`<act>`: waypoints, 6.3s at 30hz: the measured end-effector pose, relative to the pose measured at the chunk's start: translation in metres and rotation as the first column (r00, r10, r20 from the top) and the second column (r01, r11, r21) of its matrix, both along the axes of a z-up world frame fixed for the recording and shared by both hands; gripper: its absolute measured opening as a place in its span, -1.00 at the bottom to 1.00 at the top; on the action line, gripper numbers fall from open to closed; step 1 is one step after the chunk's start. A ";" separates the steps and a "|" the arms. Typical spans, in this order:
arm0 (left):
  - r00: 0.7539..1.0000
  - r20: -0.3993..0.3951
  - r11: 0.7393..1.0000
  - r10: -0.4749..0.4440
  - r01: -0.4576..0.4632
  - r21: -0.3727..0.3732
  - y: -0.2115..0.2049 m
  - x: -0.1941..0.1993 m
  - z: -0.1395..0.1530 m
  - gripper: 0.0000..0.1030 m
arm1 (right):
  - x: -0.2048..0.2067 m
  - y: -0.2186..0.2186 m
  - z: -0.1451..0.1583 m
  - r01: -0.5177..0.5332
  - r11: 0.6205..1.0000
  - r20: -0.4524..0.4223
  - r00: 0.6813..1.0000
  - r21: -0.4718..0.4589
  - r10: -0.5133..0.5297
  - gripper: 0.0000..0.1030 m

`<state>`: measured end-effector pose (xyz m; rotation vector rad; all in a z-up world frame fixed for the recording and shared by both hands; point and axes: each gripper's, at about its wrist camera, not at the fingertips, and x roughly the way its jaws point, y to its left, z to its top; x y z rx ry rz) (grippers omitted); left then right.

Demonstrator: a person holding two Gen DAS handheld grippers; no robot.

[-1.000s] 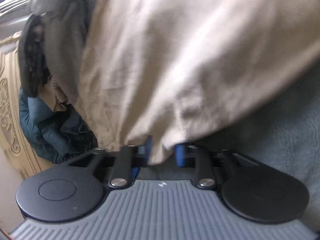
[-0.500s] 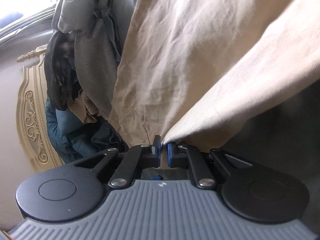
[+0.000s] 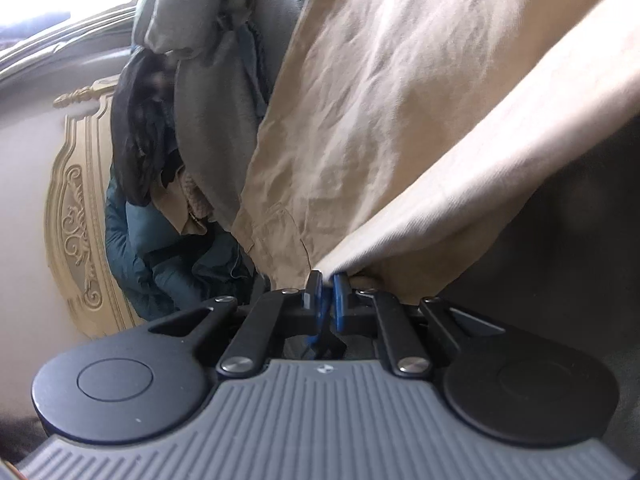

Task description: Fold clothes

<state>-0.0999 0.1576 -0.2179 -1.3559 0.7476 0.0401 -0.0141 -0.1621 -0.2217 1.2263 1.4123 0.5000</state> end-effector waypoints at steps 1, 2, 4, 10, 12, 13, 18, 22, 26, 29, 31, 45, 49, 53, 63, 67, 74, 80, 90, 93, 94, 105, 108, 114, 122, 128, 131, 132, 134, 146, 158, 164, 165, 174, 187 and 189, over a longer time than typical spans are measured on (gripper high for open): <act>1.000 -0.011 1.000 -0.009 0.009 -0.006 0.000 0.000 -0.002 0.01 | 0.000 -0.001 0.002 0.000 1.000 0.017 1.000 -0.003 0.000 -0.92; 1.000 -0.022 1.000 -0.018 0.018 -0.011 0.000 0.001 -0.003 0.01 | -0.001 -0.002 0.003 0.000 1.000 0.032 0.999 -0.007 0.001 -0.92; 0.998 -0.044 0.999 -0.040 0.039 -0.015 0.000 0.000 -0.006 0.01 | 0.000 -0.004 0.004 -0.001 1.000 0.045 0.999 -0.017 0.001 -0.92; 0.998 -0.057 1.000 -0.012 0.012 -0.001 0.000 0.001 -0.011 -0.28 | -0.002 -0.001 -0.002 -0.033 0.999 0.020 0.999 0.023 0.033 -0.86; 0.998 -0.066 1.000 0.000 0.000 0.012 -0.001 0.002 -0.012 -0.42 | -0.005 0.005 -0.009 -0.038 0.998 -0.023 0.999 0.043 0.039 -0.84; 0.997 -0.071 1.000 0.007 -0.006 0.017 -0.001 0.001 -0.013 -0.58 | -0.006 0.009 -0.012 -0.037 0.998 -0.050 0.998 0.054 0.039 -0.83; 0.995 -0.094 0.999 0.034 -0.035 -0.013 0.002 -0.010 -0.019 -0.80 | -0.006 0.030 -0.031 0.006 0.998 -0.158 0.987 0.060 0.004 -0.45; 0.994 -0.104 0.999 0.032 -0.036 -0.039 0.005 -0.018 -0.024 -0.80 | -0.006 0.039 -0.045 0.059 0.997 -0.255 0.966 0.051 -0.045 -0.44; 0.993 -0.112 0.995 0.038 -0.048 -0.087 0.009 -0.026 -0.029 -0.66 | -0.007 0.044 -0.053 0.090 0.995 -0.310 0.948 0.031 -0.076 -0.44; 0.994 -0.088 0.989 0.063 -0.075 -0.132 0.016 -0.033 -0.027 -0.38 | -0.008 0.047 -0.058 0.110 0.994 -0.332 0.938 0.016 -0.099 -0.45; 0.995 -0.076 0.988 0.064 -0.074 -0.132 0.021 -0.031 -0.026 -0.32 | -0.009 0.048 -0.059 0.115 0.993 -0.326 0.939 0.004 -0.107 -0.53; 0.998 -0.058 0.986 -0.005 -0.005 -0.166 0.032 -0.011 -0.038 -0.33 | -0.034 0.114 0.046 -0.211 0.708 0.580 0.444 -0.674 0.683 -0.82; 0.998 -0.058 0.976 -0.003 -0.010 -0.218 0.027 -0.011 -0.045 -0.26 | -0.042 0.119 0.050 -0.126 0.633 0.592 0.252 -0.764 0.765 -0.83; 0.999 -0.051 0.969 0.019 -0.031 -0.246 0.025 -0.013 -0.050 -0.13 | -0.026 0.115 0.050 -0.151 0.691 0.607 0.371 -0.707 0.703 -0.84; 0.995 0.037 0.988 0.090 -0.084 -0.131 0.031 -0.001 -0.036 -0.40 | -0.020 0.086 0.044 -0.234 0.777 0.563 0.573 -0.584 0.596 -0.81; 0.996 0.035 0.989 0.084 -0.079 -0.121 0.033 -0.007 -0.032 -0.79 | -0.033 0.084 0.047 -0.283 0.789 0.563 0.575 -0.545 0.594 -0.81; 0.997 0.048 0.993 0.062 -0.057 -0.099 0.036 -0.026 -0.023 -0.95 | -0.043 0.140 0.034 -0.170 0.627 0.554 0.333 -0.760 0.763 -0.89; 0.998 0.036 0.994 0.052 -0.048 -0.094 0.038 -0.038 -0.029 -0.96 | -0.060 0.135 0.040 -0.075 0.549 0.502 0.317 -0.832 0.804 -0.85; 1.000 -0.005 1.000 -0.026 0.026 -0.012 0.041 -0.041 -0.040 -0.95 | -0.055 -0.007 0.054 -0.104 0.873 0.374 0.875 -0.476 0.308 -0.39; 0.999 -0.017 0.999 -0.046 0.046 0.021 0.043 -0.043 -0.040 -0.95 | -0.042 -0.056 0.024 0.109 0.964 0.206 0.977 -0.242 -0.059 0.05; 0.998 -0.023 0.998 -0.053 0.054 0.032 0.044 -0.044 -0.041 -0.96 | -0.045 -0.066 0.014 0.171 0.963 0.151 0.978 -0.208 -0.141 0.05; 0.992 -0.075 0.992 -0.098 0.104 0.077 0.052 -0.049 -0.047 -0.95 | -0.099 -0.190 0.016 0.528 0.754 0.149 0.844 -0.390 -0.514 0.04; 0.992 -0.081 0.991 -0.101 0.108 0.085 0.050 -0.049 -0.047 -0.95 | -0.104 -0.249 0.021 0.653 0.603 0.239 0.744 -0.459 -0.624 0.03; 0.990 -0.094 0.987 -0.103 0.114 0.116 0.044 -0.040 -0.045 -0.95 | -0.090 -0.327 0.009 0.740 0.472 0.284 0.640 -0.479 -0.714 -0.07; 0.988 -0.121 0.979 -0.099 0.118 0.163 0.032 -0.028 -0.034 -0.96 | -0.060 -0.331 0.040 0.602 0.474 0.419 0.794 -0.643 -0.440 -0.96; 0.986 -0.129 0.970 -0.109 0.133 0.202 0.025 -0.023 -0.030 -0.96 | -0.055 -0.349 0.037 0.559 0.421 0.435 0.826 -0.715 -0.359 -0.97; 0.983 -0.134 0.962 -0.123 0.152 0.229 0.021 -0.018 -0.028 -0.96 | -0.057 -0.353 0.026 0.538 0.419 0.408 0.837 -0.731 -0.364 -0.97; 0.982 -0.136 0.958 -0.129 0.159 0.239 0.020 -0.017 -0.027 -0.96 | -0.058 -0.356 0.027 0.535 0.415 0.413 0.840 -0.735 -0.352 -0.97; 0.980 -0.140 0.951 -0.142 0.174 0.257 0.019 -0.015 -0.024 -0.90 | -0.055 -0.356 0.024 0.521 0.418 0.402 0.849 -0.744 -0.343 -0.97; 0.961 -0.185 0.852 -0.207 0.270 0.448 0.014 -0.030 0.041 -0.38 | -0.049 -0.359 0.073 0.484 0.357 0.440 0.875 -0.799 -0.203 -0.43; 0.902 -0.205 0.671 -0.379 0.421 0.610 -0.047 0.046 0.015 -0.43 | -0.032 -0.046 0.028 0.032 0.449 0.424 0.398 -0.893 0.814 -0.68; 0.902 -0.199 0.698 -0.383 0.424 0.578 -0.041 0.048 0.012 -0.47 | -0.042 -0.136 0.022 0.040 0.316 0.295 0.484 -0.948 0.824 -0.69; 0.903 -0.202 0.702 -0.378 0.422 0.574 -0.040 0.050 0.013 -0.47 | -0.038 -0.151 0.026 0.049 0.285 0.266 0.532 -0.957 0.804 -0.69; 0.917 -0.178 0.706 -0.358 0.390 0.591 -0.045 0.047 0.039 -0.44 | -0.029 -0.050 0.077 0.044 0.552 0.539 0.290 -0.833 0.791 -0.70; 0.913 -0.180 0.712 -0.366 0.399 0.578 -0.038 0.039 0.024 -0.36 | -0.033 -0.065 0.048 -0.225 0.616 0.495 0.422 -0.754 0.760 -0.73; 0.913 -0.186 0.710 -0.363 0.400 0.579 -0.040 0.039 0.023 -0.33 | -0.008 -0.079 0.067 -0.120 0.677 0.557 0.475 -0.726 0.681 -0.73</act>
